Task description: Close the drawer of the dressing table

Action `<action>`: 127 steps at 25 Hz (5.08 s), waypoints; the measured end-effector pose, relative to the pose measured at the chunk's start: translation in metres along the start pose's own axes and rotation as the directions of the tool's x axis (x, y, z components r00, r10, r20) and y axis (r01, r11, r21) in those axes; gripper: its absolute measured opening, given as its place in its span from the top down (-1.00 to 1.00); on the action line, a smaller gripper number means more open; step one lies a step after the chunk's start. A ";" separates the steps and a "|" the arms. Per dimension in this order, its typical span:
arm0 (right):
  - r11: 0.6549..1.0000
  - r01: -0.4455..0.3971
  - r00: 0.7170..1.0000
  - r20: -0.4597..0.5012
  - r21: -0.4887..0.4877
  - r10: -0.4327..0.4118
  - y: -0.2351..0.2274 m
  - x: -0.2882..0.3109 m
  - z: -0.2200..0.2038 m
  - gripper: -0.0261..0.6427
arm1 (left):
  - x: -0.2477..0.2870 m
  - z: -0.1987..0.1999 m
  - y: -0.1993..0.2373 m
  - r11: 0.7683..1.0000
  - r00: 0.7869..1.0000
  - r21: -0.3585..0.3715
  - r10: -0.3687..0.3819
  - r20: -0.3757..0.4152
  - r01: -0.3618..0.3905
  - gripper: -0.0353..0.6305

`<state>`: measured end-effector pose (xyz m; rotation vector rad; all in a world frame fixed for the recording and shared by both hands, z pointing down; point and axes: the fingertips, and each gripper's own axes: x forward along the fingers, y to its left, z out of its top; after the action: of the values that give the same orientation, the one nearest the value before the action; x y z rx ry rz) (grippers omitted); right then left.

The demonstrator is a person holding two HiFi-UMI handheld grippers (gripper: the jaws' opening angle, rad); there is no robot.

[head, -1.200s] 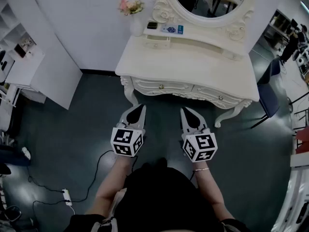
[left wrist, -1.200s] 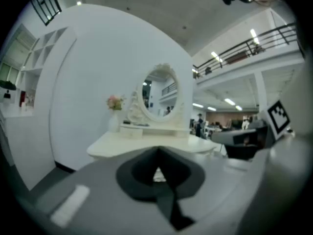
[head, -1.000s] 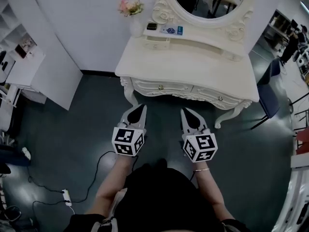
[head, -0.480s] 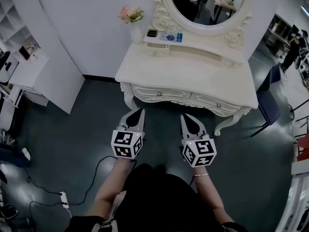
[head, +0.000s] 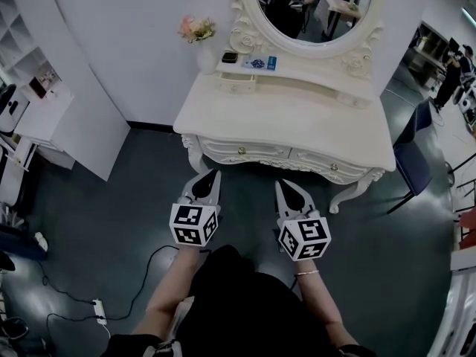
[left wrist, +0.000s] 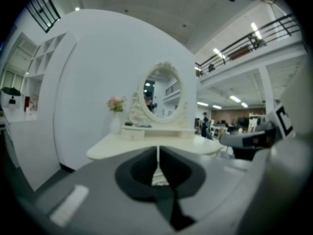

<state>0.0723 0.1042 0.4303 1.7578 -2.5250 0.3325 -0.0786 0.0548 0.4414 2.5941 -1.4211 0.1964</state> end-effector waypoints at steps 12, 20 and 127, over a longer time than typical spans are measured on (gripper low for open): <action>1.000 0.006 1.000 -0.017 0.010 -0.006 -0.021 0.028 -0.001 0.91 | 0.043 -0.002 0.023 0.999 0.999 -0.042 0.030 -0.020 -0.031 0.65; 0.999 0.041 0.998 -0.049 0.024 -0.039 -0.056 0.073 -0.003 0.91 | 0.108 0.004 0.053 0.998 0.999 -0.050 0.044 -0.033 -0.045 0.51; 0.994 0.103 0.990 -0.102 0.027 -0.100 -0.192 0.303 0.057 0.91 | 0.483 0.004 0.182 0.987 0.938 0.015 0.159 -0.308 -0.163 0.17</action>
<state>0.1489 -0.2498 0.4520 1.8238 -2.3652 0.4470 0.0260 -0.4386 0.5511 2.3082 -1.5076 0.5875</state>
